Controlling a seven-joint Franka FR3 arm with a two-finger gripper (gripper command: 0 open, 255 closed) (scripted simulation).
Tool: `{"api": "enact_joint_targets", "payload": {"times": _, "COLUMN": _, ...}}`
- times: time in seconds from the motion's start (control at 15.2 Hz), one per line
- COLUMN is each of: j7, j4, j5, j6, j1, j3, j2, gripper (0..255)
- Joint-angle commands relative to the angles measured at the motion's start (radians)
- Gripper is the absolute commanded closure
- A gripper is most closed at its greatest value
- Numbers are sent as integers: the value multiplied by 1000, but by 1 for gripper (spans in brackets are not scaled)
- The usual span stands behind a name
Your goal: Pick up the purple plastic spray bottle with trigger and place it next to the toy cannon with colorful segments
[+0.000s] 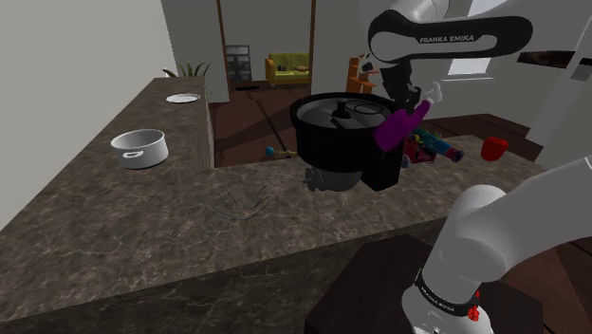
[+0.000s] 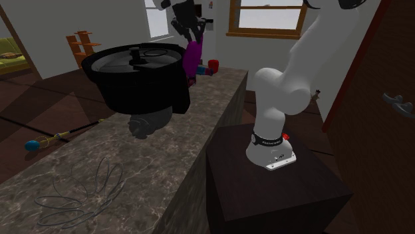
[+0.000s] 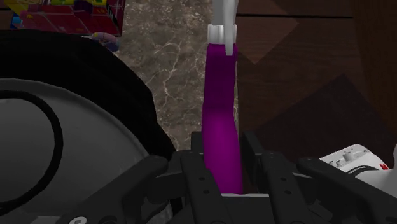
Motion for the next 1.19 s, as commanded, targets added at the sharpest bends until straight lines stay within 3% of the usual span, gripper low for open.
{"api": "enact_joint_targets", "payload": {"times": 0.0, "j7": -44, "j4": -13, "j5": -37, "j6": 25, "j1": -17, "j3": -42, "j2": -19, "gripper": 255}}
{"api": "enact_joint_targets", "payload": {"times": 0.66, "j7": -243, "j4": 17, "j5": -183, "j6": 186, "j1": -80, "j3": -274, "j2": 8, "gripper": 255}}
{"api": "enact_joint_targets", "payload": {"times": 1.12, "j7": -384, "j4": 107, "j5": -231, "j6": 325, "j1": -89, "j3": -463, "j2": 101, "gripper": 255}}
